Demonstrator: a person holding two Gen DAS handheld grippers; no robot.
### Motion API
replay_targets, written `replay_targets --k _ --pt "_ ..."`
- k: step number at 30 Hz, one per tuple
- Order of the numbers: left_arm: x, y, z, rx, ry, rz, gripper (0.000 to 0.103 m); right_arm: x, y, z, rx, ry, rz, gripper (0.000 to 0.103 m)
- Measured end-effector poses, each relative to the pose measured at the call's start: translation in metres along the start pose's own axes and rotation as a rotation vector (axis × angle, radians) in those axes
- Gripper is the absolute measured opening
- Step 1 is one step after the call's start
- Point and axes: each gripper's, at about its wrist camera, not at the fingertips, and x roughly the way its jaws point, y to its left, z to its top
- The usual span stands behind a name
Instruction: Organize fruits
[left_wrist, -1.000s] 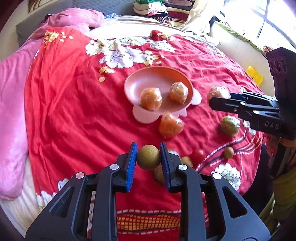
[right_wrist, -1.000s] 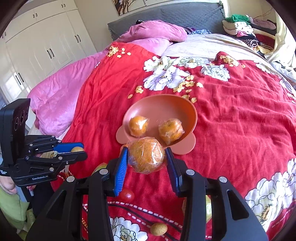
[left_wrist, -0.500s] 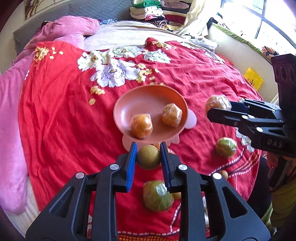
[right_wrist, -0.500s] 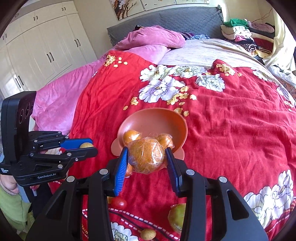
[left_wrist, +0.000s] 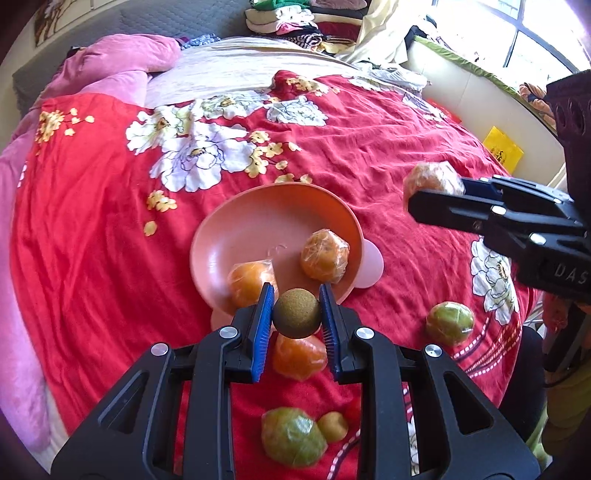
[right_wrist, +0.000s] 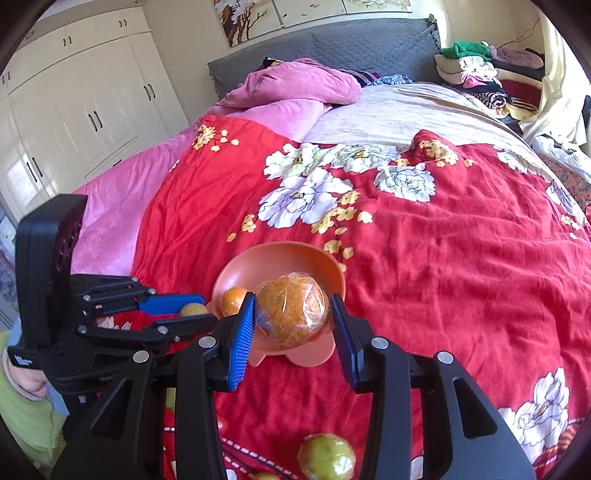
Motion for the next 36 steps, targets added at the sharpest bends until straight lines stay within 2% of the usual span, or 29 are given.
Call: replay_targets --k 13,25,36 --pt "0.023 -0.011 0.003 0.007 0.026 -0.032 0.018 0.013 -0.015 0.016 -0.003 0.008 -0.008 0.039" --pt "0.042 -0.009 -0.001 -0.001 0.057 -0.050 0.018 0.051 -0.014 0.029 -0.016 0.062 0.016 0.039" --pt "0.056 0.001 -0.001 -0.026 0.070 -0.054 0.018 0.083 -0.013 0.028 -0.021 0.121 0.039 0.039"
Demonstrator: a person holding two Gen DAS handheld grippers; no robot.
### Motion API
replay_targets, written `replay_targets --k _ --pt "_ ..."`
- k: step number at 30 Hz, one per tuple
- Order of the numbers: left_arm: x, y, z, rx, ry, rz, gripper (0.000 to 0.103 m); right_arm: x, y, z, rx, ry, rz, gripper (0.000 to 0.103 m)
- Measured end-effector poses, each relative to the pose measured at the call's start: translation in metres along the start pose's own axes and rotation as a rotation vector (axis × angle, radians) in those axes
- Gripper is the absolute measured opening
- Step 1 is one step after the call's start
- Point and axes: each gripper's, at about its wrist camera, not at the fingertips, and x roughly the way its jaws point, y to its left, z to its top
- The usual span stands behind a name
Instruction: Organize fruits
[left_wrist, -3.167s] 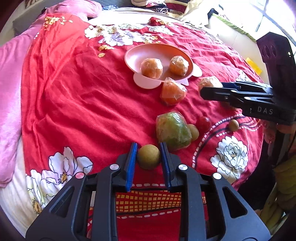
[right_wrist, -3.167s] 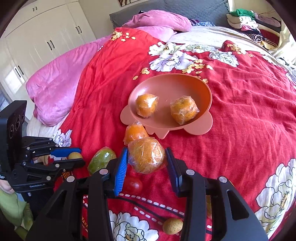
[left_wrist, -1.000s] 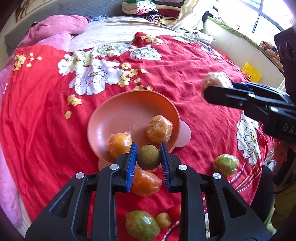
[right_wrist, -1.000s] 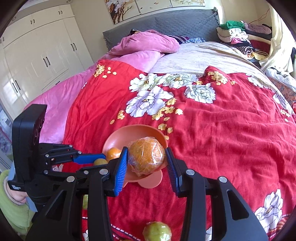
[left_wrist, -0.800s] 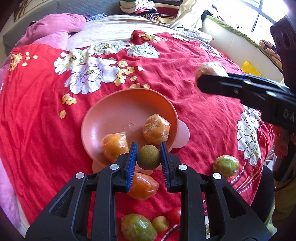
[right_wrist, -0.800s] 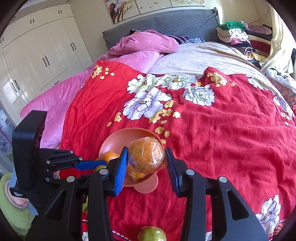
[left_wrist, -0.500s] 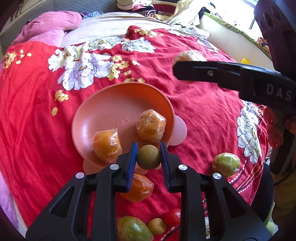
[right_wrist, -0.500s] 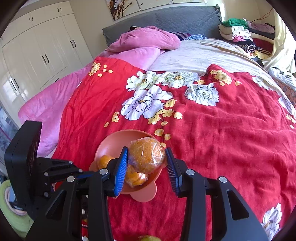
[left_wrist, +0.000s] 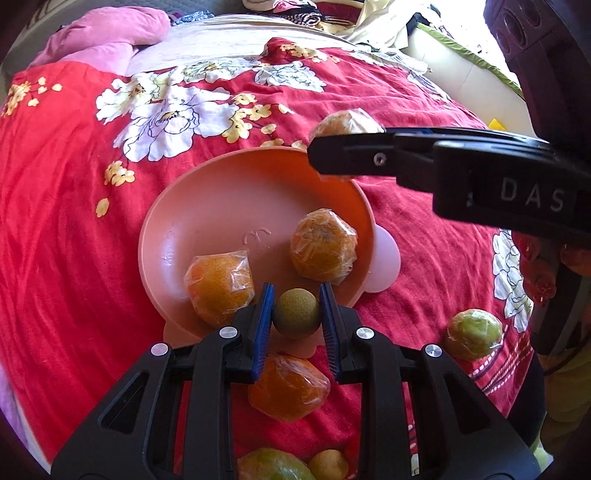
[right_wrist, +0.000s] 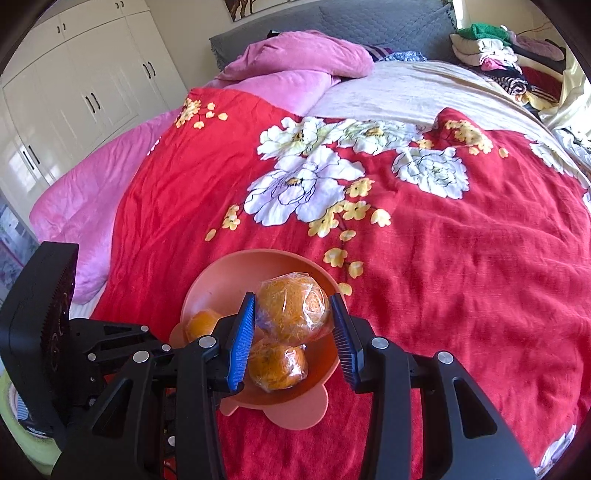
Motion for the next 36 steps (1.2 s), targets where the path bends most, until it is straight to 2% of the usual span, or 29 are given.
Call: replay_targets --k 18,36 --pt "0.007 0.013 -0.002 -0.029 0.005 -0.013 0.018 0.045 0.008 0.006 -0.012 0.096 0.005 0.039" --pt "0.007 0.018 -0.002 -0.047 0.002 -0.016 0.018 0.050 0.002 0.006 -0.001 0.101 -0.013 0.040"
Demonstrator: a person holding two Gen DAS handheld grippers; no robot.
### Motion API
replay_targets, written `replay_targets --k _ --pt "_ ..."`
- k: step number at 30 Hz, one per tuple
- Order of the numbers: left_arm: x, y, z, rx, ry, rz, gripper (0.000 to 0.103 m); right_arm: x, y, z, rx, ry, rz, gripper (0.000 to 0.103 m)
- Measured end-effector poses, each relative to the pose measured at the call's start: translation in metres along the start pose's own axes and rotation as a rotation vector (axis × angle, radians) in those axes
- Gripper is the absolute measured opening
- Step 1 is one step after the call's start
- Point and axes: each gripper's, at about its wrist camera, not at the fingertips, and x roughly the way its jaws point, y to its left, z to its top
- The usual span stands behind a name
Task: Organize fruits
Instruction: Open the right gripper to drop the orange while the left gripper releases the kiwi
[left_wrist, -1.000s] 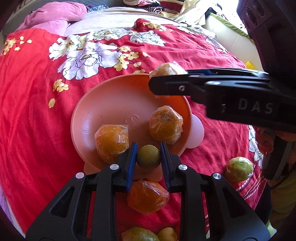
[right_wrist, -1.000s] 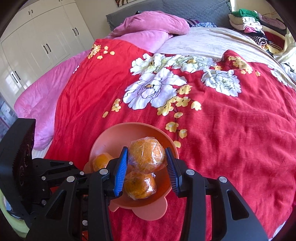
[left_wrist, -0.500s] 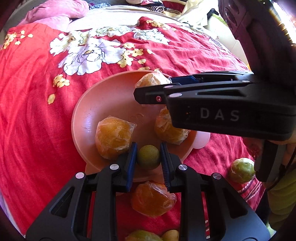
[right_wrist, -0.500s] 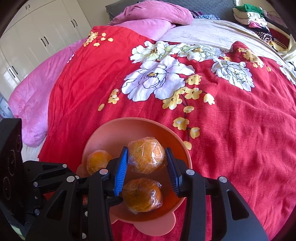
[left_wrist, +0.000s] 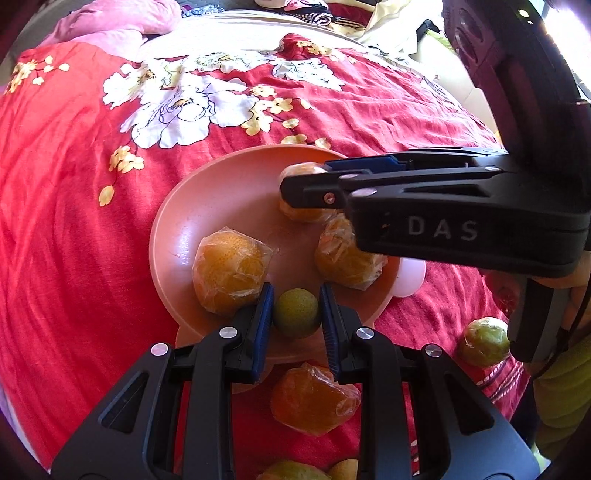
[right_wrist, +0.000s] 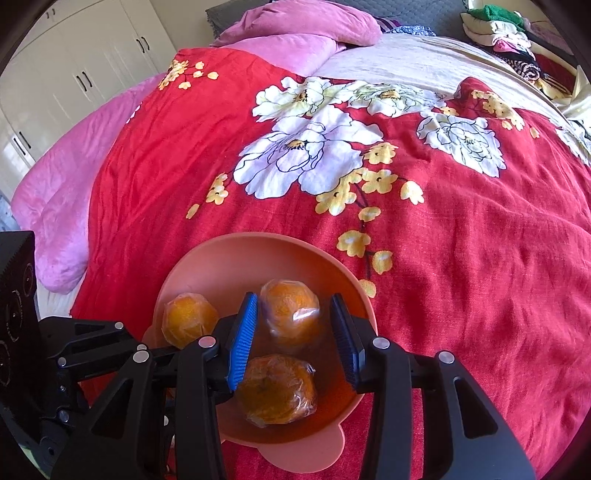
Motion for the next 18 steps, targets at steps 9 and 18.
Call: replay_targets --k 9,18 --pt "0.001 -0.001 0.000 0.000 0.003 0.004 0.018 -0.020 -0.006 -0.005 0.014 -0.036 0.005 0.040" --pt "-0.001 -0.002 0.001 -0.004 -0.001 0.002 0.018 -0.037 -0.008 -0.013 0.017 -0.052 0.004 0.045"
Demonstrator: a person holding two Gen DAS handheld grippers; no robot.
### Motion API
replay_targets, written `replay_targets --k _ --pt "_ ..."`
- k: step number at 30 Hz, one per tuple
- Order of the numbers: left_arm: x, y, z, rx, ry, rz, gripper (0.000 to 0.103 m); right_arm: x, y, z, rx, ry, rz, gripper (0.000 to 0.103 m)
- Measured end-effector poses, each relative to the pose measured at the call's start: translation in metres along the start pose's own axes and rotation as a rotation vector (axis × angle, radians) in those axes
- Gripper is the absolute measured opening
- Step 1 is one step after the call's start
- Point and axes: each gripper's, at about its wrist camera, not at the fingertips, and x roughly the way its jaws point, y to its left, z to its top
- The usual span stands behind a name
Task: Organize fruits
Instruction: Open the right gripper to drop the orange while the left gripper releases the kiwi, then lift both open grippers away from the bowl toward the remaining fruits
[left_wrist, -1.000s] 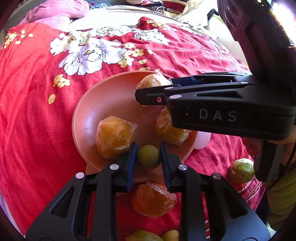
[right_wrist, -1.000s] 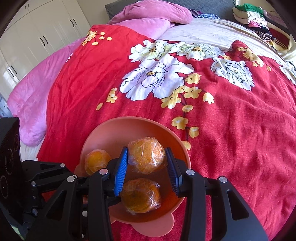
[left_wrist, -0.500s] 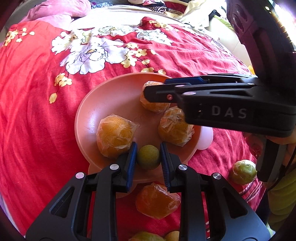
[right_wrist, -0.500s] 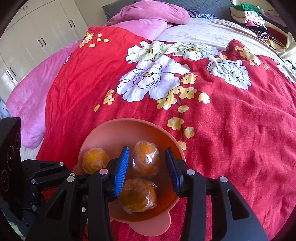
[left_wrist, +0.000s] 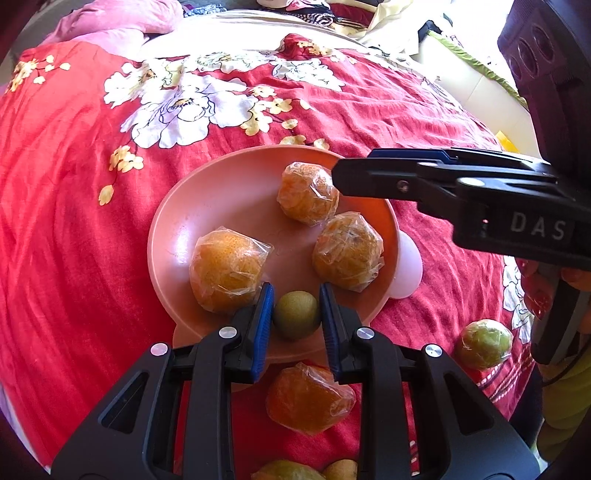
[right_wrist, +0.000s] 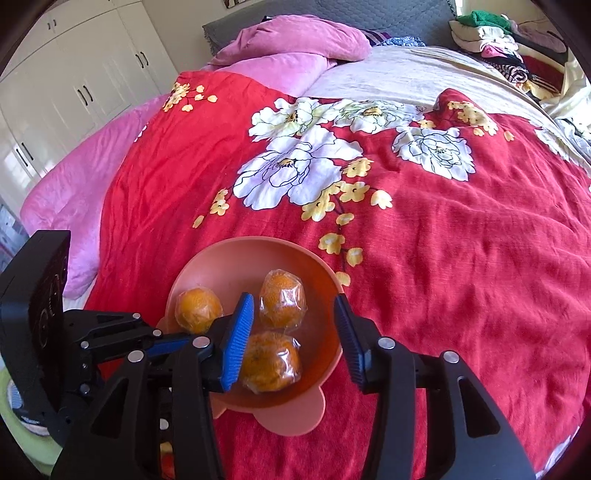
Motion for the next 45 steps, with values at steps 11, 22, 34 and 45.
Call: replay_targets --k 11,22,34,45 --pt "-0.009 -0.003 0.000 -0.004 -0.016 -0.007 0.024 -0.018 -0.002 -0.002 0.018 -0.036 -0.008 0.054" --pt "-0.026 -0.006 0.001 -0.012 -0.057 0.000 0.039 -0.034 0.000 -0.005 0.025 -0.067 -0.018 0.065" --pt "-0.043 -0.004 0.001 -0.028 -0.091 0.028 0.055 -0.048 0.005 -0.003 0.021 -0.093 -0.035 0.075" --pt "-0.068 0.002 -0.002 -0.051 -0.136 0.072 0.074 -0.063 0.010 -0.006 0.021 -0.120 -0.041 0.082"
